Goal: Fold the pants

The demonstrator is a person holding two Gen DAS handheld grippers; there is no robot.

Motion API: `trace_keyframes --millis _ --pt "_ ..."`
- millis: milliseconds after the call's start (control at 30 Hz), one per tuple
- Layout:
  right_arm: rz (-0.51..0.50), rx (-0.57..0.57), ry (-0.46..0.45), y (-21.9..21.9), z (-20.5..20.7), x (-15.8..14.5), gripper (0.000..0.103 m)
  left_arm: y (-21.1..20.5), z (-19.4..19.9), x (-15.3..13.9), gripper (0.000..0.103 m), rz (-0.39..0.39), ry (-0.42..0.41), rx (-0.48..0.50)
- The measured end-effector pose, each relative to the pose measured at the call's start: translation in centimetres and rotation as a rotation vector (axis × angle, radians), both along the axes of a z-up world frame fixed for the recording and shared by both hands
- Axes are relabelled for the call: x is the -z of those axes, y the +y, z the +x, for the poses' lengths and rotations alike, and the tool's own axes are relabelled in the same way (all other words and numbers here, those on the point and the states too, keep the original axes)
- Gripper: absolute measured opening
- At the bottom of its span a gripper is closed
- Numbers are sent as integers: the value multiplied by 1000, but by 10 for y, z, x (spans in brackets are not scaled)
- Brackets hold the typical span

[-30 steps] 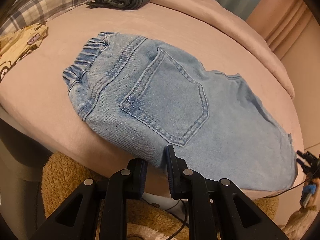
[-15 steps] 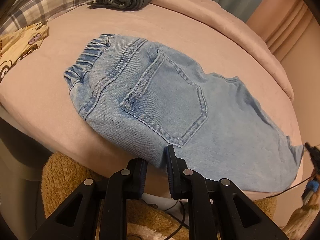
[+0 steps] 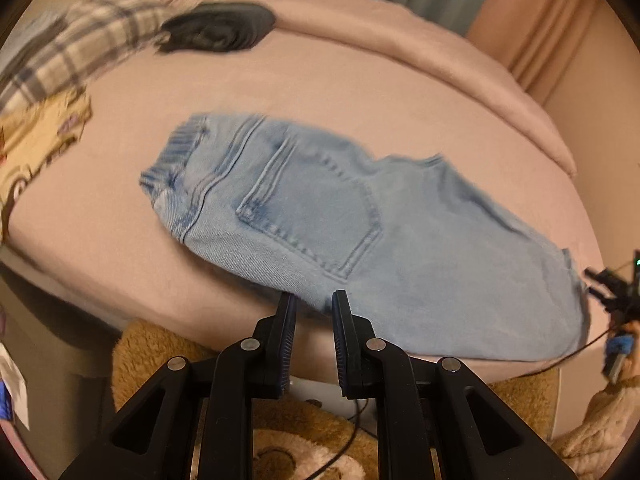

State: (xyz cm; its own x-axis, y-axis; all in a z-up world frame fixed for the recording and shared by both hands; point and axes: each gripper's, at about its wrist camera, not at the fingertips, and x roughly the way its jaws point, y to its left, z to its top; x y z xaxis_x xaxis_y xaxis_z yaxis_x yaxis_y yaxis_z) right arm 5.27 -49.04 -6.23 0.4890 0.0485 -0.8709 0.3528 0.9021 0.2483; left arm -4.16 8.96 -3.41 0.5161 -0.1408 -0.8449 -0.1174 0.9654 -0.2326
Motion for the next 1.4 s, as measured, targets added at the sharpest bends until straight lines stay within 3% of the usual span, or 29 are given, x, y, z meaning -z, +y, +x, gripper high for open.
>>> trace_keyframes --millis 100,133,167,200,233,300,467,600,700,767,900,1000,1033,1100,1133,1167,1267,1400 --pt "-16 -15 51 3 -8 19 64 -8 1 -14 29 -36 -51 39" --pt "-40 -21 39 5 -10 21 56 -12 3 -17 29 -39 -63 53" --pt "-112 -33 10 12 -12 19 30 -15 5 -19 29 -37 -71 60" --pt "-165 -51 -6 19 -13 17 11 -19 8 -21 30 -34 -83 67" --pt "-227 -59 -9 26 -13 15 6 -23 12 -22 30 -33 -84 74" --pt "-229 -66 -25 29 -13 13 5 -27 20 -21 30 -36 -75 90" --pt "-107 -15 -166 20 -21 -20 5 -38 38 -19 30 -46 -67 116" --pt "-112 -3 -254 17 -6 -54 5 -45 48 -23 30 -55 -85 121" --pt "-111 9 -269 14 11 -59 5 -50 51 -24 30 -58 -92 125" --pt "-149 43 -220 11 21 -49 5 -50 50 -22 30 -45 -91 126" --pt "-40 79 -60 -6 32 6 6 -48 56 -3 30 -11 -34 130" --pt "-13 70 -48 -5 29 28 7 -42 63 16 30 18 25 96" --pt "-4 75 -60 -6 26 26 11 -41 65 21 30 26 40 83" --pt "20 85 -33 -10 19 20 33 -35 68 31 30 27 72 63" --pt "36 97 -24 -13 14 16 51 -33 69 35 30 28 81 56" --pt "58 114 -44 -17 3 9 55 -31 69 39 30 30 88 52" --pt "79 138 -91 -30 -24 -4 55 -29 69 42 30 22 80 62" --pt "157 120 -30 -30 -57 10 55 -27 70 43 30 16 75 49"
